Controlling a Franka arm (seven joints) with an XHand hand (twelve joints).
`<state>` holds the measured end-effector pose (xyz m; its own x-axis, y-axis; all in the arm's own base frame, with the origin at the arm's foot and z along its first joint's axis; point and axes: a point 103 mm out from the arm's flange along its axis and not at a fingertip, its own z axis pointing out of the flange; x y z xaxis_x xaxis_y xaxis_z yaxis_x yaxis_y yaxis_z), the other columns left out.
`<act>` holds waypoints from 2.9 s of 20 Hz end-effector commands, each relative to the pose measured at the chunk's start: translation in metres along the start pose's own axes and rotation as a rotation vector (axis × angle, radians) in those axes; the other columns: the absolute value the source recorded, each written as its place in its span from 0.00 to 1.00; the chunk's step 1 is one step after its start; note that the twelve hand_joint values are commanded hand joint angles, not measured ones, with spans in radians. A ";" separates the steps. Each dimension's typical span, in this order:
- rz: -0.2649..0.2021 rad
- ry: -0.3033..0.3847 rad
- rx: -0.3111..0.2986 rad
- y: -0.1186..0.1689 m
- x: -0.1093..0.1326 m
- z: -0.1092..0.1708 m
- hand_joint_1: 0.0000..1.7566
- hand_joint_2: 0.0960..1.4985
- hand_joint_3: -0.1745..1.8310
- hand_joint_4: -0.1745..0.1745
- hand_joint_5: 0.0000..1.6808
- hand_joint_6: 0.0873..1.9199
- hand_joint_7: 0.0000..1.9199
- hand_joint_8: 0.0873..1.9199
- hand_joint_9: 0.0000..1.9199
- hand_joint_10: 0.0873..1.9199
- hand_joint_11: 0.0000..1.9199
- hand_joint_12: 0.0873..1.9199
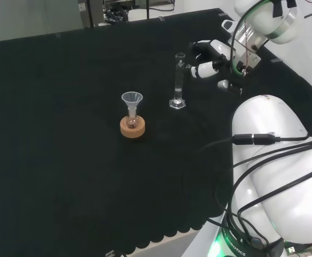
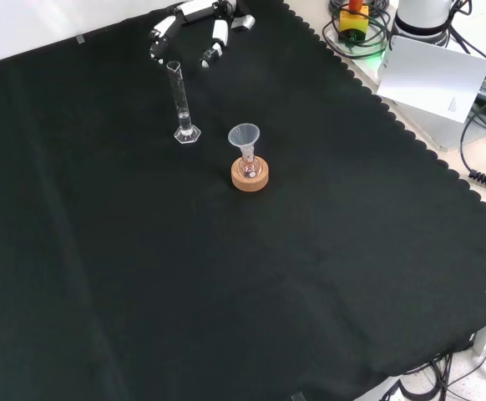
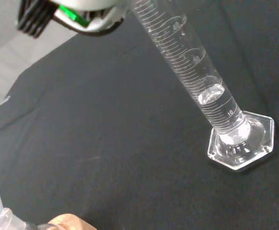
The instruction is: Pick up the graduated cylinder.
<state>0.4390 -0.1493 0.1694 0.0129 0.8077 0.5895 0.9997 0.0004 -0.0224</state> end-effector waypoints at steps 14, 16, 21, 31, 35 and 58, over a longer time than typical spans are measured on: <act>-0.089 0.206 0.021 0.022 -0.038 0.047 0.57 0.36 0.42 0.36 0.32 0.00 0.22 0.31 0.35 0.26 0.18 0.68; -0.099 0.229 0.020 0.024 -0.039 0.050 0.57 0.36 0.42 0.36 0.33 0.00 0.23 0.31 0.35 0.25 0.18 0.67; -0.114 0.279 0.033 0.029 -0.040 0.062 0.57 0.36 0.42 0.36 0.33 0.00 0.22 0.30 0.35 0.25 0.19 0.67; -0.160 0.385 0.047 0.035 -0.039 0.067 0.59 0.36 0.43 0.36 0.34 0.00 0.23 0.30 0.36 0.24 0.20 0.66; -0.184 0.417 0.027 0.036 -0.034 0.070 0.60 0.35 0.43 0.36 0.34 0.00 0.24 0.30 0.37 0.24 0.21 0.65; -0.194 0.462 0.018 0.043 -0.021 0.085 0.65 0.36 0.44 0.37 0.39 0.18 0.30 0.27 0.46 0.15 0.31 0.59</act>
<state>0.4801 -0.1166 0.0890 -0.1682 0.4511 0.8765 0.9831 0.1421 0.1155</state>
